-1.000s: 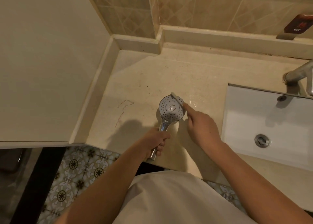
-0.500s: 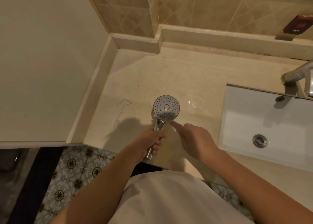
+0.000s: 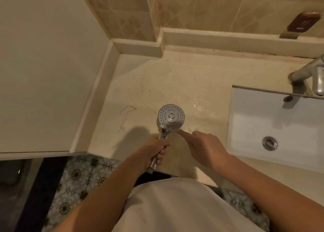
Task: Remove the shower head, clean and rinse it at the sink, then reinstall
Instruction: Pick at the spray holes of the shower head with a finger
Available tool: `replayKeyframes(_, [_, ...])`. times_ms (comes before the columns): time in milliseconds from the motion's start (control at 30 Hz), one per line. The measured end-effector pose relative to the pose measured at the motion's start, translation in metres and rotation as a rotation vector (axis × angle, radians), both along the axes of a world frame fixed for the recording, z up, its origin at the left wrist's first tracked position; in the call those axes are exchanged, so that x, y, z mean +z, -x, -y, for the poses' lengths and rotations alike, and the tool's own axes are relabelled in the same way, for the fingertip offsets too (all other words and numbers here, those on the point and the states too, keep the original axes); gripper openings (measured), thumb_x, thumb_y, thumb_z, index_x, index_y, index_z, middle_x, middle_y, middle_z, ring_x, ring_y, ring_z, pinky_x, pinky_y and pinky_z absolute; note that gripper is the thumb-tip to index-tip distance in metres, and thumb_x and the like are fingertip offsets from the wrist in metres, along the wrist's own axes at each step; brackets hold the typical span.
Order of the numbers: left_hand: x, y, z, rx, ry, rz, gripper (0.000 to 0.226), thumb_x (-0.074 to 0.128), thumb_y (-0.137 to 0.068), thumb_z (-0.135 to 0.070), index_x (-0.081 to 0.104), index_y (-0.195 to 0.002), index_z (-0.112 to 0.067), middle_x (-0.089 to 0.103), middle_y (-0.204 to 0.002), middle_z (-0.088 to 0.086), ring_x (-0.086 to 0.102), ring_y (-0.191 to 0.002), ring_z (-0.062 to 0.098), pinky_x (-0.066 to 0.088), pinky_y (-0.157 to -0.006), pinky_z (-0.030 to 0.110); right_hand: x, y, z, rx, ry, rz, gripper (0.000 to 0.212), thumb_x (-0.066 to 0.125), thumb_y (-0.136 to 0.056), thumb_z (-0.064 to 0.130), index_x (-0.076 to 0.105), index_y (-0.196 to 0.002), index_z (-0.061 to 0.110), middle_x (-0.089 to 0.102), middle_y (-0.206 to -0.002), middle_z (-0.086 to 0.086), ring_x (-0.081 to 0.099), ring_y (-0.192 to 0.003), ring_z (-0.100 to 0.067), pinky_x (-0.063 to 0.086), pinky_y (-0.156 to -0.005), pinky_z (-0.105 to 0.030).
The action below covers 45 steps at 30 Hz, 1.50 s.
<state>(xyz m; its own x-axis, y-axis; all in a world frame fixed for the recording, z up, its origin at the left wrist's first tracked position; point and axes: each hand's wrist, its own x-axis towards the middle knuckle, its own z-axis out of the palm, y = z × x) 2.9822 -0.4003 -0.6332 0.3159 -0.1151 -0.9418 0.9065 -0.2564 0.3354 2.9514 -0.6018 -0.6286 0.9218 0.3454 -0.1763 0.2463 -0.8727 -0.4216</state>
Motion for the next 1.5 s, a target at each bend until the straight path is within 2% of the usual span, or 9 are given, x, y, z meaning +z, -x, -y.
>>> replayKeyframes(267, [0.003,-0.002,-0.004,-0.001,0.034,0.069,0.025,0.063,-0.094,-0.020,0.048,-0.074,-0.017,0.041,-0.050,-0.004,0.033,-0.036,0.009,0.032,-0.037,0.019,-0.005,-0.036,0.027,-0.265,-0.076,-0.014,0.050,0.039,-0.098,0.023,0.039,-0.145,0.039,0.066,-0.090,-0.006,0.061,-0.077,-0.027,0.050,-0.064,-0.039])
replayKeyframes(500, [0.001,-0.003,-0.004,0.012,0.008,0.071,0.022,0.063,-0.094,-0.020,0.049,-0.078,-0.016,0.042,-0.050,-0.004,0.034,-0.036,0.009,0.033,-0.037,0.020,-0.006,-0.007,0.012,0.028,-0.055,-0.056,0.052,0.021,-0.094,0.039,0.024,-0.144,0.049,0.058,-0.081,0.000,0.059,-0.069,-0.025,0.048,-0.060,-0.036])
replayKeyframes(700, [0.002,-0.004,-0.001,0.011,0.033,0.106,0.020,0.063,-0.094,-0.020,0.049,-0.081,-0.015,0.043,-0.051,-0.004,0.035,-0.037,0.009,0.034,-0.038,0.019,-0.005,-0.036,0.034,-0.135,-0.050,0.051,0.050,0.042,-0.098,0.024,0.038,-0.146,0.039,0.054,-0.074,-0.003,0.055,-0.063,-0.027,0.043,-0.055,-0.034])
replayKeyframes(933, [0.003,-0.005,0.010,0.106,0.093,0.030,0.023,0.064,-0.094,-0.016,0.047,-0.079,-0.017,0.041,-0.051,-0.004,0.034,-0.036,0.007,0.032,-0.036,0.017,-0.004,-0.025,0.018,0.165,0.009,0.022,0.050,0.038,-0.098,0.030,0.033,-0.145,0.046,0.050,-0.072,0.004,0.050,-0.056,-0.021,0.039,-0.048,-0.031])
replayKeyframes(1033, [0.004,-0.006,0.009,0.104,0.105,0.039,0.022,0.064,-0.095,-0.017,0.046,-0.082,-0.016,0.040,-0.050,-0.004,0.034,-0.036,0.007,0.032,-0.036,0.018,-0.010,-0.039,0.026,-0.020,-0.045,0.017,0.047,0.032,-0.099,0.033,0.035,-0.144,0.044,0.063,-0.084,-0.001,0.060,-0.070,-0.025,0.048,-0.059,-0.035])
replayKeyframes(1167, [0.004,-0.008,0.010,0.110,0.138,0.033,0.023,0.065,-0.094,-0.019,0.046,-0.081,-0.017,0.038,-0.052,-0.004,0.032,-0.037,0.007,0.032,-0.037,0.018,-0.006,-0.045,0.037,-0.256,-0.186,0.013,0.045,0.043,-0.100,0.021,0.047,-0.143,0.032,0.071,-0.097,-0.007,0.064,-0.086,-0.030,0.051,-0.072,-0.040])
replayKeyframes(1333, [0.004,-0.011,0.011,0.118,0.137,0.021,0.024,0.064,-0.095,-0.021,0.045,-0.081,-0.017,0.036,-0.054,-0.004,0.031,-0.038,0.007,0.030,-0.035,0.019,-0.004,-0.023,0.019,0.006,-0.147,0.003,0.044,0.039,-0.101,0.025,0.044,-0.142,0.037,0.067,-0.079,-0.005,0.063,-0.071,-0.027,0.047,-0.059,-0.035])
replayKeyframes(1400, [0.005,-0.012,0.010,0.129,0.148,0.021,0.023,0.064,-0.095,-0.020,0.045,-0.082,-0.017,0.036,-0.055,-0.004,0.030,-0.037,0.006,0.030,-0.035,0.018,-0.009,-0.027,0.028,-0.085,-0.169,-0.002,0.043,0.040,-0.101,0.024,0.046,-0.142,0.036,0.070,-0.085,-0.006,0.065,-0.076,-0.027,0.050,-0.064,-0.035])
replayKeyframes(1500, [0.005,-0.013,0.011,0.148,0.181,0.009,0.024,0.064,-0.095,-0.020,0.045,-0.080,-0.017,0.036,-0.056,-0.004,0.030,-0.037,0.006,0.029,-0.034,0.018,-0.012,-0.036,0.048,-0.345,-0.269,-0.003,0.041,0.044,-0.100,0.022,0.051,-0.139,0.035,0.074,-0.093,-0.002,0.066,-0.079,-0.021,0.043,-0.061,-0.020])
